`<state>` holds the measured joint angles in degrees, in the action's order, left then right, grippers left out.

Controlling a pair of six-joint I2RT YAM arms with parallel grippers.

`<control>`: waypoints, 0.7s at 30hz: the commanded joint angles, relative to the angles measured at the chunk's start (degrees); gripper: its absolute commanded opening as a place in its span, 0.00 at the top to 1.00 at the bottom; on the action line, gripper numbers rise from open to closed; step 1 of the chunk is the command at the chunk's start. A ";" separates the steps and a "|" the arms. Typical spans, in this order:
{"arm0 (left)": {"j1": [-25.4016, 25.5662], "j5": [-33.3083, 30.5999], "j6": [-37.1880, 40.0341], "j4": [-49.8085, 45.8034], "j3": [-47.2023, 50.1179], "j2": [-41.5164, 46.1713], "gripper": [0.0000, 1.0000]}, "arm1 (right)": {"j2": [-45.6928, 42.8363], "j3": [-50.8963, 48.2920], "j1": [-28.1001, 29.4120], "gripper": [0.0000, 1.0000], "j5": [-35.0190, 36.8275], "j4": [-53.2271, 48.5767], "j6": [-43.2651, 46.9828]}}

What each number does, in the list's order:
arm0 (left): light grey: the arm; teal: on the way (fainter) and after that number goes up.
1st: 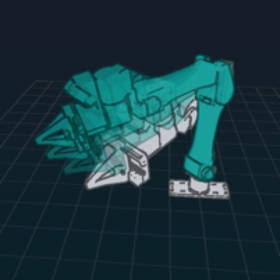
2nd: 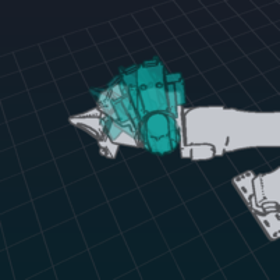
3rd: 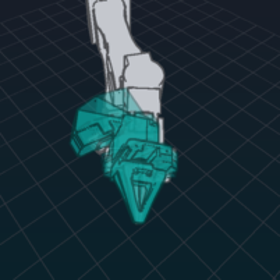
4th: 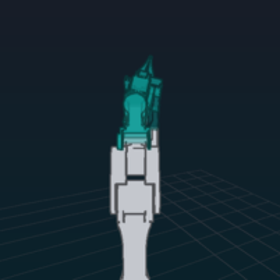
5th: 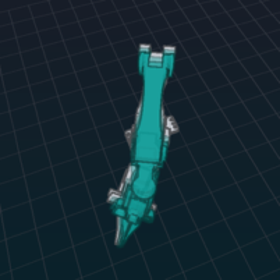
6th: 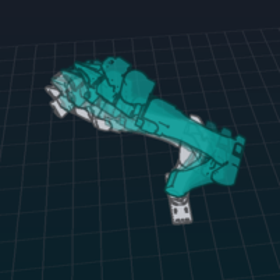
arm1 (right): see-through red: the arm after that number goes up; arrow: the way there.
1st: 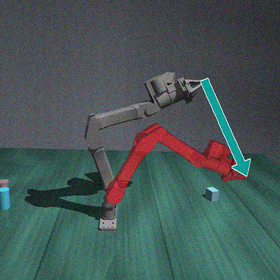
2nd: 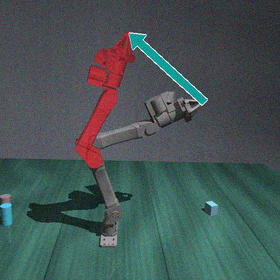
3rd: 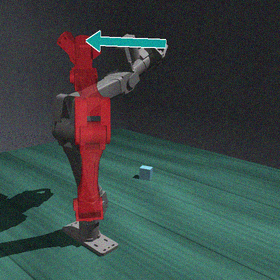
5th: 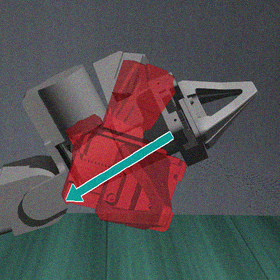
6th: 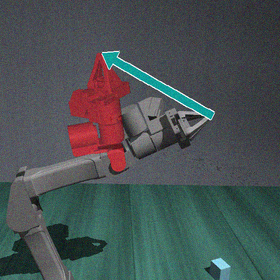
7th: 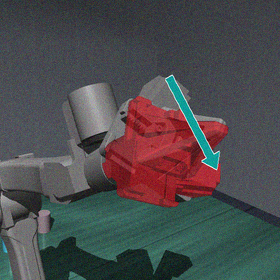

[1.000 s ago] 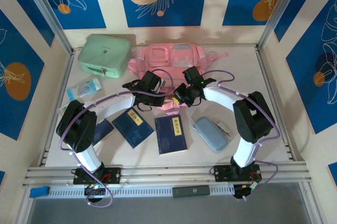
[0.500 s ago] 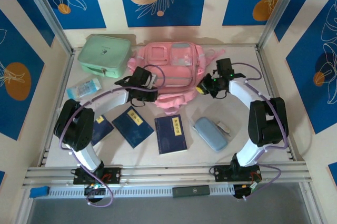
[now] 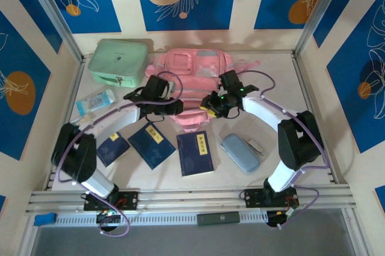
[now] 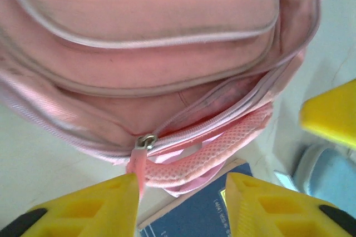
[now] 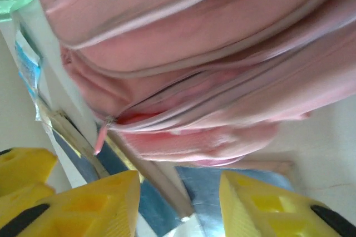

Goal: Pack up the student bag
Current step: Rotate the student bag at the top-center of the table.

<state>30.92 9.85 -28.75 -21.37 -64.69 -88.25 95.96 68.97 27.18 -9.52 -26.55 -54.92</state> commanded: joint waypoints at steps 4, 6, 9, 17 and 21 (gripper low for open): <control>-1.47 -1.14 -11.95 4.33 7.94 5.65 0.50 | 7.56 12.93 5.26 0.45 11.09 -7.19 0.57; -1.47 1.09 -16.19 9.24 11.74 7.20 0.48 | 9.72 16.92 7.43 0.46 15.77 -7.21 8.76; -1.54 0.94 -19.54 11.82 15.28 9.36 0.46 | 12.47 19.13 7.35 0.50 9.16 -5.67 20.69; -4.38 -0.20 -25.00 18.06 21.62 11.68 0.45 | 11.09 15.08 5.64 0.58 -4.27 -3.19 49.74; -6.68 1.52 -24.94 18.75 22.32 11.69 0.45 | 13.99 15.98 4.21 0.56 -10.66 -3.97 60.65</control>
<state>25.63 9.87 -52.12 -5.87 -43.05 -77.32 108.79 84.62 32.38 -12.49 -30.33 -8.12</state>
